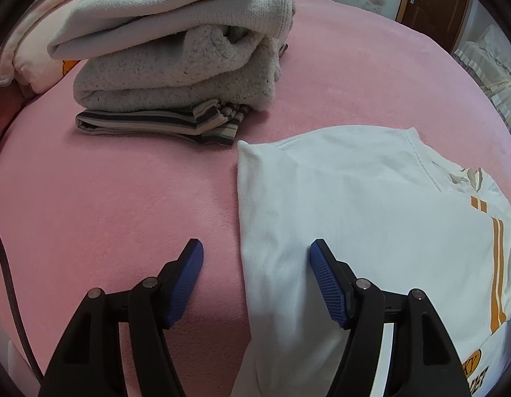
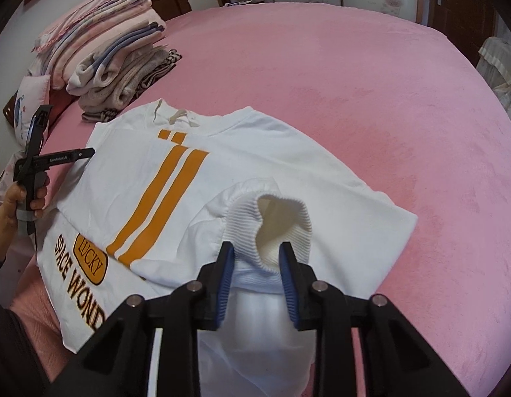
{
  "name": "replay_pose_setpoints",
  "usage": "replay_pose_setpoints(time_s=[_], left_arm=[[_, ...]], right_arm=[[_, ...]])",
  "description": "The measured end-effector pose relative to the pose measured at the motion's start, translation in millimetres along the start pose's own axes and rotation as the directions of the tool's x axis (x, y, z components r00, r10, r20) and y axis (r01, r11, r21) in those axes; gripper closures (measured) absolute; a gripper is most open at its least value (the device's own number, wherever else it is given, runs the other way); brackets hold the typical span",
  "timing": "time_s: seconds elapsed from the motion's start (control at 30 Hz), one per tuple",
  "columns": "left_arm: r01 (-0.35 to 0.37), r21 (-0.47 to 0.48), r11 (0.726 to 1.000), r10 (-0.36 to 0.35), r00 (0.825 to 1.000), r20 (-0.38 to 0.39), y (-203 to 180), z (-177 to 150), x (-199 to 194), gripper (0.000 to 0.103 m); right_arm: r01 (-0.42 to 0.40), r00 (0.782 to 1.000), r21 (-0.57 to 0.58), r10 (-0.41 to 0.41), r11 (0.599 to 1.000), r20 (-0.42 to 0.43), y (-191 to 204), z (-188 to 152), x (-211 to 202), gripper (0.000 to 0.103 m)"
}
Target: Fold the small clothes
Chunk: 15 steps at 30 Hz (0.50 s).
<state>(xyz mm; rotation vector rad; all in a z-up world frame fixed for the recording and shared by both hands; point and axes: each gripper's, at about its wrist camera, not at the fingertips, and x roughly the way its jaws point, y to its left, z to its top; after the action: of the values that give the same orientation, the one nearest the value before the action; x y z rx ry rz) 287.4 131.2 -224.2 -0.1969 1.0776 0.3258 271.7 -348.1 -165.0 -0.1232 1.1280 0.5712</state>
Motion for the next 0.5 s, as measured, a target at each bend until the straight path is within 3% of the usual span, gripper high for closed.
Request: replay_pose_setpoints(time_s=[0.13, 0.33, 0.4, 0.47, 0.5], left_arm=[[-0.016, 0.011, 1.0, 0.016, 1.0, -0.007, -1.7, 1.5, 0.6, 0.03], [-0.039, 0.04, 0.998, 0.039, 0.999, -0.021, -6.5, 0.9, 7.1, 0.025], [-0.039, 0.042, 0.998, 0.04, 0.999, -0.025, -7.0, 1.5, 7.0, 0.025], [-0.036, 0.049, 0.998, 0.038, 0.999, -0.027, -8.1, 3.6, 4.2, 0.025], [-0.033, 0.054, 0.998, 0.034, 0.999, -0.025, -8.3, 4.7, 2.3, 0.025]], right_arm=[[0.046, 0.998, -0.029, -0.047, 0.999, -0.048, 2.6, -17.3, -6.3, 0.088], [0.064, 0.991, 0.058, -0.057, 0.996, -0.12, -11.6, -44.3, 0.9, 0.089], [0.085, 0.992, 0.084, -0.076, 0.993, -0.105, -10.1, -46.5, -2.7, 0.088], [0.109, 0.993, 0.101, -0.104, 0.989, -0.055, -5.2, -43.6, -13.9, 0.082], [0.117, 0.993, 0.109, -0.116, 0.987, -0.016, -2.9, -40.6, -21.3, 0.075]])
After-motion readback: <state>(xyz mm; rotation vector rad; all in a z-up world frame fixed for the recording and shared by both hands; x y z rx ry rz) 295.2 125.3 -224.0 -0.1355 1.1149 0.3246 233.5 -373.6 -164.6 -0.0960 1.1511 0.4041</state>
